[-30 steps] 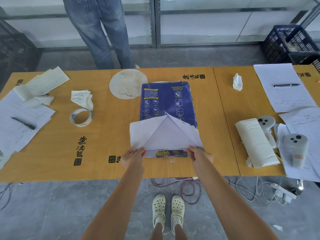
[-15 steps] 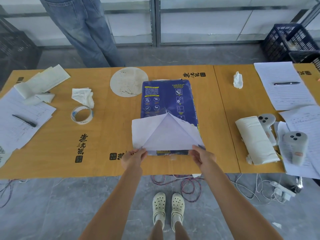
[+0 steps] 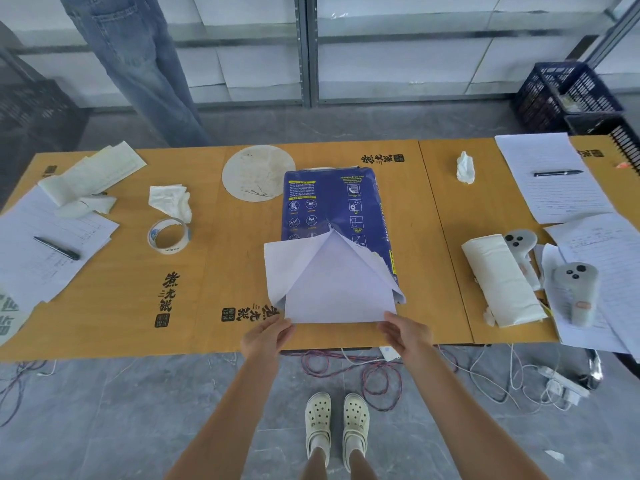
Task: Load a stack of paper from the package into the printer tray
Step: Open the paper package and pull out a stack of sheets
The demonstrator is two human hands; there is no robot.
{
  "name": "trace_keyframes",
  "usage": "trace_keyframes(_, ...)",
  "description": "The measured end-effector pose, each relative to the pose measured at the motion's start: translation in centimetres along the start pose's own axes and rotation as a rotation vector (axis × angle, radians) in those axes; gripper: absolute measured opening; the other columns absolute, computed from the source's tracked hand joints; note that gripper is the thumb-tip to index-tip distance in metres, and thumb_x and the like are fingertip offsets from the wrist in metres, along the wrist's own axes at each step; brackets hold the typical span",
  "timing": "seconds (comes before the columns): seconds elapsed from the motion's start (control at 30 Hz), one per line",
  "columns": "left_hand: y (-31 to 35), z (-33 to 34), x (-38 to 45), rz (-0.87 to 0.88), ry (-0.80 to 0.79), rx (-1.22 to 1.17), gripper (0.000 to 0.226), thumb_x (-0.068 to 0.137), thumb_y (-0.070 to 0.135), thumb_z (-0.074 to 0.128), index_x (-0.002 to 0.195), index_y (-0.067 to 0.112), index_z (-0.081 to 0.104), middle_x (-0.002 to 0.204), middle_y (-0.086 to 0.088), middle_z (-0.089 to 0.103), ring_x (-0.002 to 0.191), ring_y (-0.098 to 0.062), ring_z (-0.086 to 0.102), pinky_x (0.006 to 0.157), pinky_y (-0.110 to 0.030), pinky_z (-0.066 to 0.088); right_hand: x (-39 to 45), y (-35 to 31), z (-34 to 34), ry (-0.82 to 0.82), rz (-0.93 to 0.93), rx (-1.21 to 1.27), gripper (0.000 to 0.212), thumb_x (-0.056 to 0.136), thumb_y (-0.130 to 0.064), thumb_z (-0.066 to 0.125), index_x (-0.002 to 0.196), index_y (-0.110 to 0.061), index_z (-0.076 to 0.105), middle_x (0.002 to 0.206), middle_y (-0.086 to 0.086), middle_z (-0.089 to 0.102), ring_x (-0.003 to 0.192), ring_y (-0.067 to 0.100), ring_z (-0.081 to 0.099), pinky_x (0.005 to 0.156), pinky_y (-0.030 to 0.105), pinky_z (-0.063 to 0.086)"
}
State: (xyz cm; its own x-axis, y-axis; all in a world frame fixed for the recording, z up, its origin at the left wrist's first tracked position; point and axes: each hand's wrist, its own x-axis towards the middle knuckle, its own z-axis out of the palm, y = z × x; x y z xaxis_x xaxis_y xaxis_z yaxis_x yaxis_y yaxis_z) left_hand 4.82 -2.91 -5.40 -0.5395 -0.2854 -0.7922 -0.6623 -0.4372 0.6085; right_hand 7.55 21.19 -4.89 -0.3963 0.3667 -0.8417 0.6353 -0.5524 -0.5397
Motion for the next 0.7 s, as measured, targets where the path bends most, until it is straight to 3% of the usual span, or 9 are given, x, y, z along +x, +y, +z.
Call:
trace_keyframes(0.1, -0.6, -1.3, -0.8, -0.057, -0.076, 0.02, 0.017, 0.072, -0.011, 0.069, 0.085, -0.001, 0.066, 0.069, -0.013, 0.072, 0.057, -0.017, 0.07, 0.06, -0.023, 0.059, -0.7, 1.0, -1.3, -0.033, 0.007, -0.025, 0.008, 0.079, -0.004, 0.068, 0.076, 0.001, 0.063, 0.059, 0.011, 0.068, 0.043, 0.011, 0.065, 0.042, 0.017, 0.052)
trace_keyframes(0.23, -1.8, -3.4, -1.4, -0.141, -0.196, 0.09, 0.009, 0.079, -0.012, 0.06, 0.083, -0.005, 0.064, 0.058, -0.011, 0.072, 0.052, -0.015, 0.07, 0.061, -0.023, 0.059, -1.5, 2.6, -3.4, -0.085, 0.035, -0.032, 0.006, 0.08, 0.0, 0.065, 0.076, 0.001, 0.06, 0.057, 0.012, 0.068, 0.051, 0.016, 0.067, 0.046, 0.021, 0.055)
trace_keyframes(0.3, -2.3, -4.5, -1.6, -0.155, -0.27, 0.147, 0.01, 0.081, -0.011, 0.057, 0.084, -0.004, 0.064, 0.062, -0.01, 0.073, 0.056, -0.015, 0.07, 0.07, -0.026, 0.059, -1.7, 3.4, -4.4, -0.115, 0.048, -0.038, 0.007, 0.081, 0.002, 0.062, 0.075, -0.001, 0.06, 0.06, 0.012, 0.068, 0.058, 0.019, 0.067, 0.049, 0.022, 0.055)
trace_keyframes(0.47, -2.1, -4.9, -1.7, -0.13, -0.384, 0.291, 0.014, 0.082, -0.01, 0.054, 0.087, -0.003, 0.064, 0.075, -0.011, 0.075, 0.069, -0.019, 0.071, 0.062, -0.023, 0.059, -1.6, 3.6, -5.2, -0.237, 0.03, -0.034, 0.008, 0.085, 0.005, 0.054, 0.086, -0.001, 0.059, 0.084, 0.015, 0.066, 0.074, 0.023, 0.064, 0.055, 0.023, 0.056)
trace_keyframes(0.57, -0.8, -3.0, -1.2, -0.097, -0.389, 0.314, 0.015, 0.085, -0.005, 0.052, 0.097, -0.004, 0.061, 0.09, -0.015, 0.069, 0.083, -0.026, 0.065, 0.075, -0.031, 0.055, -1.1, 2.0, -4.2, -0.264, -0.027, -0.13, 0.017, 0.086, 0.0, 0.053, 0.102, 0.001, 0.06, 0.091, 0.016, 0.064, 0.079, 0.027, 0.059, 0.064, 0.031, 0.051)
trace_keyframes(0.7, 1.0, -0.4, -0.6, -0.098, -0.349, 0.353, 0.02, 0.087, 0.002, 0.052, 0.107, 0.001, 0.057, 0.096, -0.016, 0.063, 0.085, -0.028, 0.059, 0.071, -0.033, 0.049, -0.5, -0.3, -2.5, -0.269, -0.08, -0.258, 0.02, 0.085, -0.007, 0.057, 0.105, -0.004, 0.062, 0.087, 0.011, 0.063, 0.073, 0.024, 0.057, 0.061, 0.031, 0.044)
